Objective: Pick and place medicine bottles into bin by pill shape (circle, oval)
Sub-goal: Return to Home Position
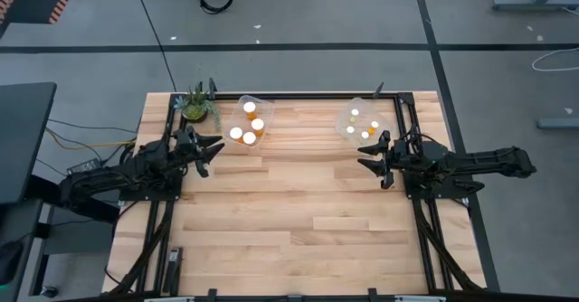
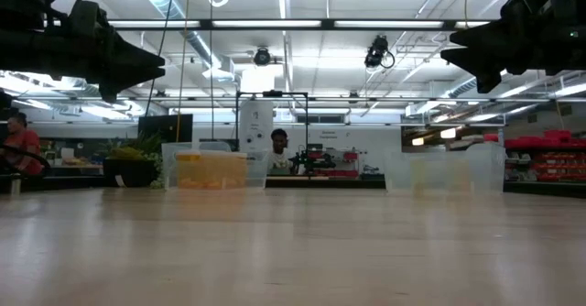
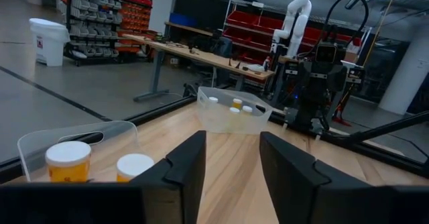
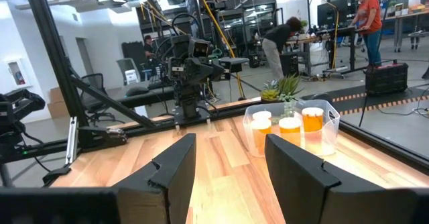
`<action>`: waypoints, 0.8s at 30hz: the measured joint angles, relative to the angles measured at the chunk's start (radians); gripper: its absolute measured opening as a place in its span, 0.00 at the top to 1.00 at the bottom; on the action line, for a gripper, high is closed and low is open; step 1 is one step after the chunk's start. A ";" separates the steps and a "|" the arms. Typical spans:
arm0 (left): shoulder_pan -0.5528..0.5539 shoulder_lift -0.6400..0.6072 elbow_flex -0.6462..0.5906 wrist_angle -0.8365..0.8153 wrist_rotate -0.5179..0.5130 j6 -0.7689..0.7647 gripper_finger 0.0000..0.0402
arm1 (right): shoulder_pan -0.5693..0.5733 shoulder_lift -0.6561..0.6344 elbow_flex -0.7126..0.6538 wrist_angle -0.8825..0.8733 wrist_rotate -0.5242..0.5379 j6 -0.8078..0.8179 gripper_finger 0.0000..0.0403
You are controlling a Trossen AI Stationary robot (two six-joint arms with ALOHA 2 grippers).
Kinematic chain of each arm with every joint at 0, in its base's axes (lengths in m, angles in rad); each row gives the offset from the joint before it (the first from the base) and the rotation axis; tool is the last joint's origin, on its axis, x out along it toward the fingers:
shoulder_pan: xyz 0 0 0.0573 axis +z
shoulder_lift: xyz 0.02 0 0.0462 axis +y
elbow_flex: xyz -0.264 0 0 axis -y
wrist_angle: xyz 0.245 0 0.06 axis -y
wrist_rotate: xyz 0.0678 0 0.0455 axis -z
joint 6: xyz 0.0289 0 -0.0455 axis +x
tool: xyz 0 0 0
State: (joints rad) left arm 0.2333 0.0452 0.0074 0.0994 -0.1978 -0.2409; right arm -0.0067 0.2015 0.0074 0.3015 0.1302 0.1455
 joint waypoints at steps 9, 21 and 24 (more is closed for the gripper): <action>0.000 0.000 0.000 0.000 0.000 0.000 0.63 | 0.000 0.000 0.000 0.000 0.000 0.000 0.54; 0.000 0.000 0.000 0.000 0.000 0.000 0.63 | 0.000 0.000 0.000 0.000 0.000 0.000 0.54; 0.000 0.000 0.000 0.000 0.000 0.000 0.62 | 0.000 0.000 0.000 0.000 0.000 0.000 0.54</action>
State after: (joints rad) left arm 0.2333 0.0454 0.0071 0.0994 -0.1976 -0.2413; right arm -0.0067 0.2016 0.0074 0.3014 0.1302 0.1455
